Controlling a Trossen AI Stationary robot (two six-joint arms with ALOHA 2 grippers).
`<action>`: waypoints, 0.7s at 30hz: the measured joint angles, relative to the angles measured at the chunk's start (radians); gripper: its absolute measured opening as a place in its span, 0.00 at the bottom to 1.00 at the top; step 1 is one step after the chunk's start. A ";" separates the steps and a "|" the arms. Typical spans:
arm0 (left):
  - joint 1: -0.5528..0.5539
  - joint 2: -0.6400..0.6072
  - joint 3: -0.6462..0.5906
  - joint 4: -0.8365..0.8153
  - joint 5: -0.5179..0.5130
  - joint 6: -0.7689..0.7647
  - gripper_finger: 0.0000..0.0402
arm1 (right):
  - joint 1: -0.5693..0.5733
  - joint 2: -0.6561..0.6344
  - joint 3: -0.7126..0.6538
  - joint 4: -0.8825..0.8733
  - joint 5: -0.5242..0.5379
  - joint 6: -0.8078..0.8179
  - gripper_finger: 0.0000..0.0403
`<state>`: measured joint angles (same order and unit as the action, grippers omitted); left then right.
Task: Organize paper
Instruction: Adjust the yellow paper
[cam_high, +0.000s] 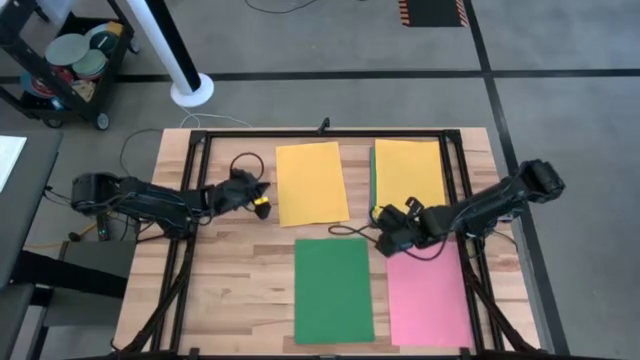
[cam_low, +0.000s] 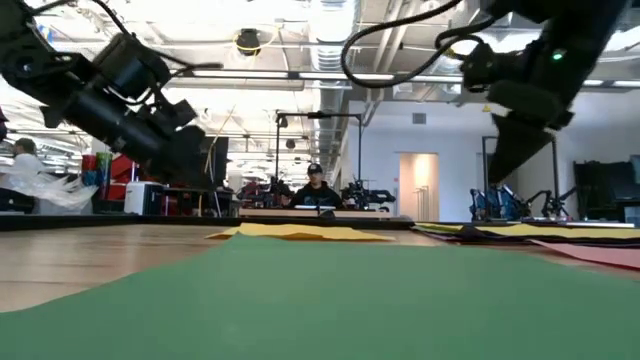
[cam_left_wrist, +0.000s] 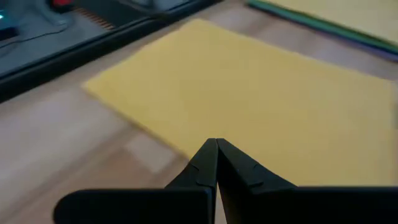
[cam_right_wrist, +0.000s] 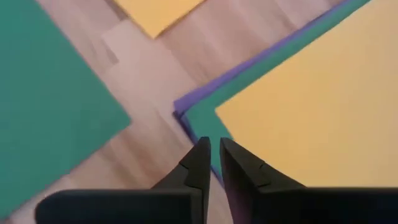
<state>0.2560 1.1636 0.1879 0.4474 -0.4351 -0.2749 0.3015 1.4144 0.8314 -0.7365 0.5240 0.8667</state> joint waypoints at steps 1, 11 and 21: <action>0.028 0.005 0.000 -0.006 0.001 0.000 0.00 | -0.012 0.000 0.000 0.012 0.000 -0.009 0.09; 0.255 0.241 0.139 0.006 0.163 0.079 0.00 | -0.055 0.000 0.001 0.084 0.001 -0.082 0.03; 0.302 0.504 0.308 -0.032 0.187 0.071 0.00 | -0.055 0.000 0.001 0.087 0.001 -0.082 0.00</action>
<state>0.5583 1.6675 0.4961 0.4153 -0.2482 -0.2035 0.2462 1.4143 0.8322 -0.6498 0.5250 0.7850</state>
